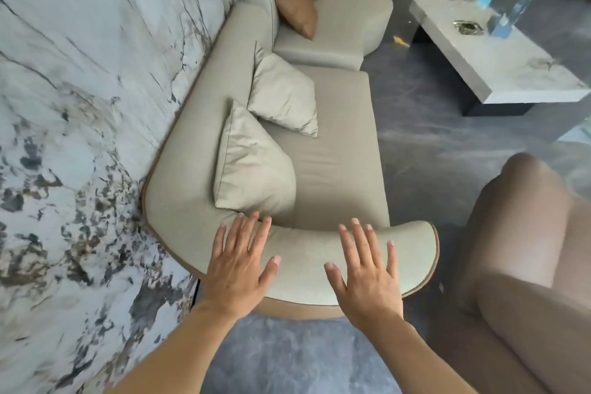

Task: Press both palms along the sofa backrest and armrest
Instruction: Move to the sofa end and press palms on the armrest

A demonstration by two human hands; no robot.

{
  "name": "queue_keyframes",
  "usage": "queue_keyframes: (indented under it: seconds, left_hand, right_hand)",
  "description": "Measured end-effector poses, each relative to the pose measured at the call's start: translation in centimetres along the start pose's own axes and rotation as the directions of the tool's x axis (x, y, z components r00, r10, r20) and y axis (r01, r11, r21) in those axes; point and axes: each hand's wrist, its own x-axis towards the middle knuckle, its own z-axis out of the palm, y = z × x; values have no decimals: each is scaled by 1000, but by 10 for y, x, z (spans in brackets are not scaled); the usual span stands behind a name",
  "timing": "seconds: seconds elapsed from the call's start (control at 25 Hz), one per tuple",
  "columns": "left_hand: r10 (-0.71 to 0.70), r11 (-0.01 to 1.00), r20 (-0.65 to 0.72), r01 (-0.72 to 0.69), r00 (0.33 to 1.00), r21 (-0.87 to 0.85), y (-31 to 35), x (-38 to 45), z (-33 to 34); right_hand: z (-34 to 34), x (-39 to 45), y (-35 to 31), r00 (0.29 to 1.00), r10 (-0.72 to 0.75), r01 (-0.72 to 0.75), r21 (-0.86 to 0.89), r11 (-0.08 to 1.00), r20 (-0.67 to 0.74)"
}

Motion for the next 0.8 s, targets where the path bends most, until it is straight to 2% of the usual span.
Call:
queue_keyframes:
  seconds: [0.2, 0.32, 0.64, 0.8]
  left_hand:
    - [73, 996, 66, -76, 995, 44, -12, -6, 82]
    - [48, 997, 56, -52, 997, 66, -33, 3, 118]
    - [138, 979, -109, -119, 984, 167, -51, 5, 166]
    - [159, 975, -140, -133, 977, 178, -55, 6, 172]
  right_hand:
    - [91, -9, 8, 996, -29, 31, -19, 999, 88]
    - [132, 3, 8, 996, -31, 32, -13, 999, 79]
    - [174, 17, 9, 985, -27, 26, -8, 1000, -168]
    - [178, 20, 12, 973, -55, 41, -65, 997, -223]
